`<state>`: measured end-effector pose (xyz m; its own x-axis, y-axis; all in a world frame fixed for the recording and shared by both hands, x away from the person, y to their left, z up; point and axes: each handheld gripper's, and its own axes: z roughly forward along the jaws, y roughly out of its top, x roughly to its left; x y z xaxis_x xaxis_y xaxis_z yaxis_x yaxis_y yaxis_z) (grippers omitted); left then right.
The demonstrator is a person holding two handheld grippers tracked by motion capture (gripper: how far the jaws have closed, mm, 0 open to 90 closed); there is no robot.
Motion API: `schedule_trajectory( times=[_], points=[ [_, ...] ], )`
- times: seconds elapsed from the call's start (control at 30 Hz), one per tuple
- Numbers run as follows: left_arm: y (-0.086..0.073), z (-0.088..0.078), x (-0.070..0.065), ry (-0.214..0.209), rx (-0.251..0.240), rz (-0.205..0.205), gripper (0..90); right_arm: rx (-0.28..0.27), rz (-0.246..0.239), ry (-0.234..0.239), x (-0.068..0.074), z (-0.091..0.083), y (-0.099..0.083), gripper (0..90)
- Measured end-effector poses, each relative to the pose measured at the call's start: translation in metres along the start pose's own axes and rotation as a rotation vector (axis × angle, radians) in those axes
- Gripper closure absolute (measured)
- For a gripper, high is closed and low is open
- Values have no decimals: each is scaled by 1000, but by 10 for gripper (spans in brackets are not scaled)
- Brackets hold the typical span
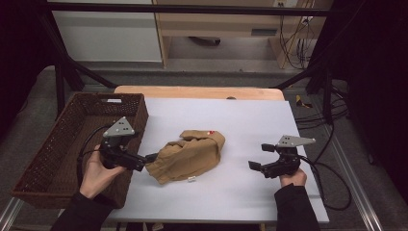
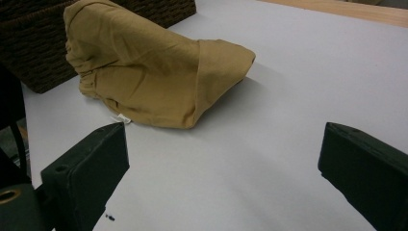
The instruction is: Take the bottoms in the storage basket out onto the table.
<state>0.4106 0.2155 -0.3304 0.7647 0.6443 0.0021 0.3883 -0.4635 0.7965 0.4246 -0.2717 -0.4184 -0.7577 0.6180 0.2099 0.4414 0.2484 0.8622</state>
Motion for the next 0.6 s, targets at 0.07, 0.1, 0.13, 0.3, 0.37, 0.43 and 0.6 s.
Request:
schedule_trajectory(
  times=[0.07, 0.1, 0.13, 0.3, 0.37, 0.43, 0.6],
  points=[
    [-5, -2, 3, 1, -10, -6, 0, 0, 2, 0, 0, 0, 0, 43],
    [-7, -3, 5, 4, -13, -5, 0, 0, 1, 0, 0, 0, 0, 43],
    [-9, -4, 6, 9, -18, -7, 0, 0, 1, -1, 0, 0, 0, 43],
    [-21, -9, 15, 30, -27, -25, 0, 0, 0, -1, 0, 0, 0, 43],
    [-26, -11, 20, 36, -25, -38, 0, 3, 2, -1, 0, 0, 0, 43],
    [-30, -13, 23, 48, -25, -49, 0, 1, 1, 0, 0, 0, 0, 43],
    [-41, -15, 31, 60, -20, -75, 0, 2, 2, 0, 0, 1, 0, 42]
  ],
)
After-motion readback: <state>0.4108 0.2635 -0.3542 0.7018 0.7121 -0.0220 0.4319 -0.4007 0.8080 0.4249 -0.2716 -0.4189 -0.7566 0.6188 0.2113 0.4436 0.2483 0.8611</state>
